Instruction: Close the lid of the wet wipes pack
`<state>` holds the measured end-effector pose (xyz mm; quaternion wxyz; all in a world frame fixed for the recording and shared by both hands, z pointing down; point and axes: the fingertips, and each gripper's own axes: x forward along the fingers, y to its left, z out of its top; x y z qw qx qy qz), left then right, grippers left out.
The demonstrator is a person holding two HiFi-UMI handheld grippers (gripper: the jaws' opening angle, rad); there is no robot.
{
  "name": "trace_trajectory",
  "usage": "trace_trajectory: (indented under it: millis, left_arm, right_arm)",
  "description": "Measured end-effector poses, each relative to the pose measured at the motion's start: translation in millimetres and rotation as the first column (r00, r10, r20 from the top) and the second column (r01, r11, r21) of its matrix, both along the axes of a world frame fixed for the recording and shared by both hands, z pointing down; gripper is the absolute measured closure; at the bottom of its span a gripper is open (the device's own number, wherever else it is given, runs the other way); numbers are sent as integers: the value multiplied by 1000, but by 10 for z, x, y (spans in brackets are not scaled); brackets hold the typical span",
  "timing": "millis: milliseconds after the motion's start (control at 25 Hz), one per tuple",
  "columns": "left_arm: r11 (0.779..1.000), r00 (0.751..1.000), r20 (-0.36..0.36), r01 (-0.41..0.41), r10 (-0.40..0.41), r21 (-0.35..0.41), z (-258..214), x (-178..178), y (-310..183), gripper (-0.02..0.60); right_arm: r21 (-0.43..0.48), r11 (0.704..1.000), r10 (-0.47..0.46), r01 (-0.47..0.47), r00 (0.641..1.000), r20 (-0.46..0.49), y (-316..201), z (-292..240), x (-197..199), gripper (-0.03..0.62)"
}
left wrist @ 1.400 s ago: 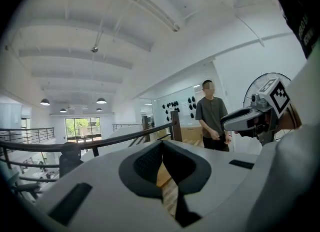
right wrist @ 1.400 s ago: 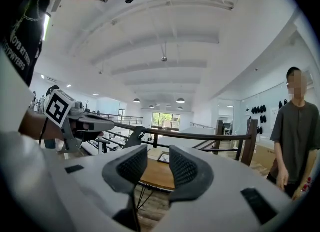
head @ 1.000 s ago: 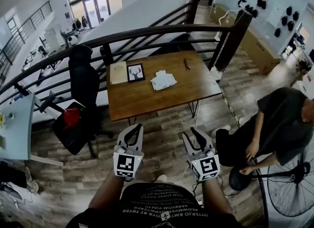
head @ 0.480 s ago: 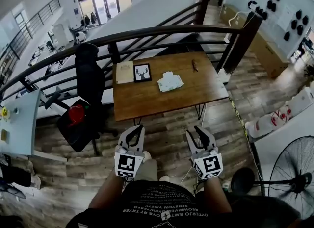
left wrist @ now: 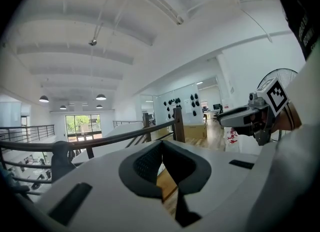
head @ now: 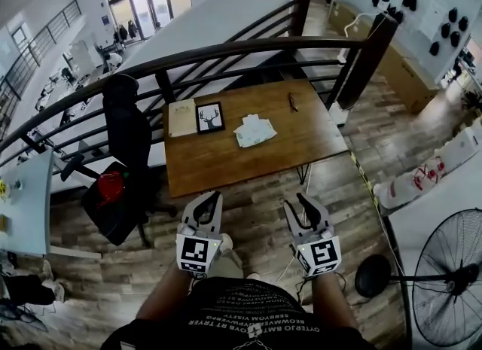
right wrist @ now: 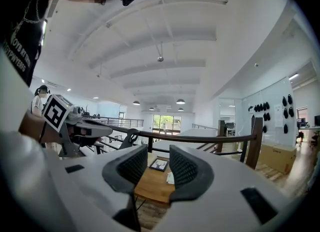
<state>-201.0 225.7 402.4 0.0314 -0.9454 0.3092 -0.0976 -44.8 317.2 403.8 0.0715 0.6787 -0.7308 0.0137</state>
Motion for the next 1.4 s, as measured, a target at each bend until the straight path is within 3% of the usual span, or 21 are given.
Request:
trace_trajectory:
  millis: [400,720,1400]
  left_arm:
    - [999,999,23,-32,31,5,45,283,-489,554]
    - [999,999,2,-44,44,-29,74,447,-879,554]
    - [999,999,-20,-26,25,-48,16,360,-1839,554]
  right_arm:
    - [-6,999,34,-34,999,11,-403,22,214,450]
    - [-24,999,26,-25,1000,12,-794,55,317,450]
    - [-5,1000,5,-5,1000,5,-1815,-77,349,450]
